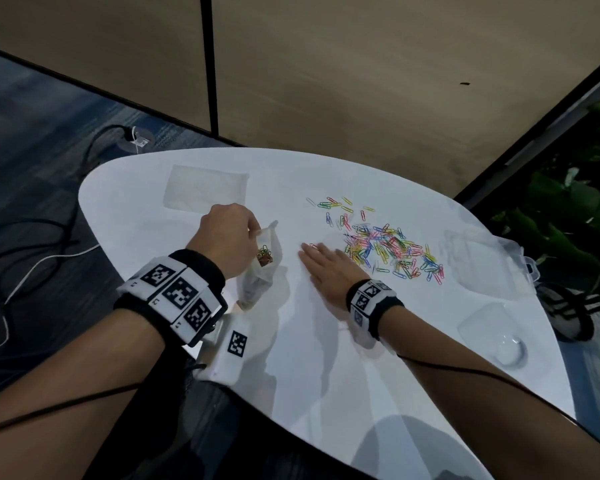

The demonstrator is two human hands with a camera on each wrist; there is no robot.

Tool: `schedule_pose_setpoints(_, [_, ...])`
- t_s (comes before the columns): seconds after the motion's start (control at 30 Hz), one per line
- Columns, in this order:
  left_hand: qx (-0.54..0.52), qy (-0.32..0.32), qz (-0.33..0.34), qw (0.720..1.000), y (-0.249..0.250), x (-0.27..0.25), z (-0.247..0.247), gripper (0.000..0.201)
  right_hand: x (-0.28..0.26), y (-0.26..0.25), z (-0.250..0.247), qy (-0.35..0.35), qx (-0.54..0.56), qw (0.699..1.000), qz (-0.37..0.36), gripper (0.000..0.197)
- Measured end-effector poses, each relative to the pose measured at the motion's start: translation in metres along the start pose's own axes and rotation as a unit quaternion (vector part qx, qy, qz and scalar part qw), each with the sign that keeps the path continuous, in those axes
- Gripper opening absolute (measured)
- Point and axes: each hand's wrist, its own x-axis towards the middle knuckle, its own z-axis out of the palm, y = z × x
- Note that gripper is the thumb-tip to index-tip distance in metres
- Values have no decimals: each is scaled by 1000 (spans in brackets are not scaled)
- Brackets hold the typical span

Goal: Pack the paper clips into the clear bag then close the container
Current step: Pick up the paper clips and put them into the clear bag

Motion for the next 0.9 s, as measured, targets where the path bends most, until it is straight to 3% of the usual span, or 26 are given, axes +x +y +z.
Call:
schedule_pose_setpoints(0.13, [4, -8, 13, 1000, 0, -1, 4, 16, -13, 34, 10, 31, -46, 995, 87, 59])
schedule_pose_setpoints(0.27, [3, -14, 8, 1000, 1, 1, 6, 19, -12, 54, 10, 10, 39, 986, 161, 69])
schedule_pose_setpoints(0.4, [1, -18, 2, 1000, 5, 2, 9, 20, -13, 58, 3, 93, 44, 982, 157, 24])
schedule_pose_setpoints(0.47, [3, -22, 1, 1000, 8, 2, 11, 18, -14, 61, -3, 103, 76, 973, 193, 20])
schedule_pose_setpoints(0.53, [11, -30, 2, 999, 10, 2, 12, 19, -17, 67, -11, 132, 173, 941, 260, 20])
schedule_pose_setpoints(0.67, [17, -36, 6, 999, 11, 3, 15, 18, -27, 84, -21, 177, 404, 817, 372, 15])
schedule_pose_setpoints(0.7, [18, -35, 9, 999, 12, 4, 17, 16, -30, 86, -24, 174, 492, 764, 379, 14])
schedule_pose_setpoints(0.8, [24, -37, 15, 999, 15, 5, 21, 16, -39, 80, -32, 142, 771, 533, 319, 14])
schedule_pose_setpoints(0.83, [26, -39, 16, 999, 17, 5, 22, 16, -42, 73, -38, 128, 821, 477, 288, 18])
schedule_pose_setpoints(0.9, [36, -39, 17, 998, 19, 4, 25, 17, -48, 52, -57, 113, 881, 398, 228, 19])
